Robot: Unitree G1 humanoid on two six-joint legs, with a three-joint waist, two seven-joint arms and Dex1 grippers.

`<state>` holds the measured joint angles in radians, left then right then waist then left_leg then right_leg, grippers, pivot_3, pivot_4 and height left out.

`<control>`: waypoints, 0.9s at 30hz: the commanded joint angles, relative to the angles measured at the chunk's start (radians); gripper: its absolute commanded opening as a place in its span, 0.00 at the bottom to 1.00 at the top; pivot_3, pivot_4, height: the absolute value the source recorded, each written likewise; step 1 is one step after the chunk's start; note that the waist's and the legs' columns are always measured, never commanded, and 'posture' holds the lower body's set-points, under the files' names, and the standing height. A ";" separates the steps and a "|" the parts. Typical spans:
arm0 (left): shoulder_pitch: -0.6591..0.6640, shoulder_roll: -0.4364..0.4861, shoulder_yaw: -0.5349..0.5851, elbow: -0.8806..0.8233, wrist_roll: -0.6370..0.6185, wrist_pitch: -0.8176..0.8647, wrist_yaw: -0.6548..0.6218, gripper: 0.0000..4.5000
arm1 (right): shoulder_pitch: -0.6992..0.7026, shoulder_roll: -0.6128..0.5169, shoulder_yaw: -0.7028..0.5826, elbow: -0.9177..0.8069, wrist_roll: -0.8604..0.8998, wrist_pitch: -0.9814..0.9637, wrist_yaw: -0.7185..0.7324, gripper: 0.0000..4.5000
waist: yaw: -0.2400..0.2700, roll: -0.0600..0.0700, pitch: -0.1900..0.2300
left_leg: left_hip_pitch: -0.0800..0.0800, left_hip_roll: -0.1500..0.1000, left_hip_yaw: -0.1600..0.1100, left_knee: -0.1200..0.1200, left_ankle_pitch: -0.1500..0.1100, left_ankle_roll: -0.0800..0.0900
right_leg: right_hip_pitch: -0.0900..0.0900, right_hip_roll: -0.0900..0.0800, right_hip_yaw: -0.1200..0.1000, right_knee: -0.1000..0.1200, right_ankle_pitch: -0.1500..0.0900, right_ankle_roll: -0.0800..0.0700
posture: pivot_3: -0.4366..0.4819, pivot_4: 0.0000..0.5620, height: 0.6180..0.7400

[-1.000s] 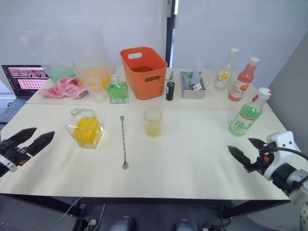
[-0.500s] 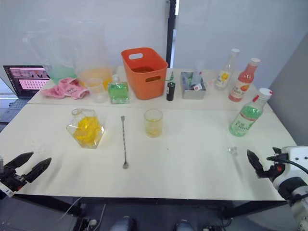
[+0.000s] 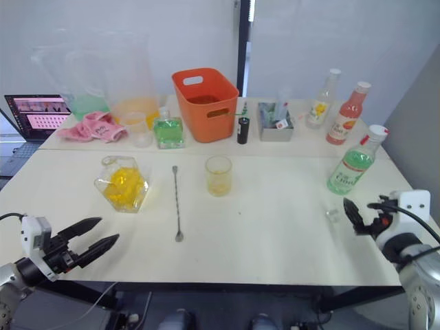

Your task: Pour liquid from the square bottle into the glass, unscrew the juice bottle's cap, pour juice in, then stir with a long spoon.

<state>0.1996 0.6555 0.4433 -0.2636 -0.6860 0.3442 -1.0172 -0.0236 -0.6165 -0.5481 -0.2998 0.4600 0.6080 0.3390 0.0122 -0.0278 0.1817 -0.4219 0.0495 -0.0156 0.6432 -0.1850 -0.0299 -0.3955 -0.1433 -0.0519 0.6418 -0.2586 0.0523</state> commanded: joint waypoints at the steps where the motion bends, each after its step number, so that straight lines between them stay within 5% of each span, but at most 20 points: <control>1: -0.046 0.022 -0.065 -0.121 -0.054 0.053 -0.004 0.99 | -0.091 -0.044 0.005 0.048 -0.027 0.025 -0.039 1.00 | 0.000 0.000 0.000 | 0.000 0.000 0.000 0.000 0.000 0.000 | 0.000 0.000 0.000 0.000 0.000 0.000 | 0.48 0.27 0.99; 14: -0.215 0.052 -0.177 -0.284 -0.205 0.199 0.034 0.99 | -0.461 -0.145 0.099 0.359 -0.074 0.023 -0.008 1.00 | -0.007 0.001 0.000 | 0.000 0.000 0.002 0.000 -0.001 0.002 | -0.003 0.004 0.007 0.000 0.000 0.001 | 0.48 0.27 0.99; 27: -0.248 0.043 -0.209 -0.293 -0.212 0.195 0.049 0.99 | -0.647 -0.205 0.187 0.669 -0.127 -0.145 0.171 1.00 | -0.014 0.002 0.001 | 0.000 0.000 0.003 0.000 -0.001 0.003 | -0.004 0.007 0.012 0.000 0.001 0.001 | 0.48 0.27 0.99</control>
<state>-0.0394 0.6999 0.2276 -0.5203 -0.8717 0.5442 -0.9692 -0.6453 -0.7921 -0.3547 0.3514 0.3448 0.5042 0.4947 -0.0023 -0.0260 0.1823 -0.4223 0.0500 -0.0126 0.6430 -0.1864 -0.0272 -0.3994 -0.1362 -0.0398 0.6417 -0.2579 0.0533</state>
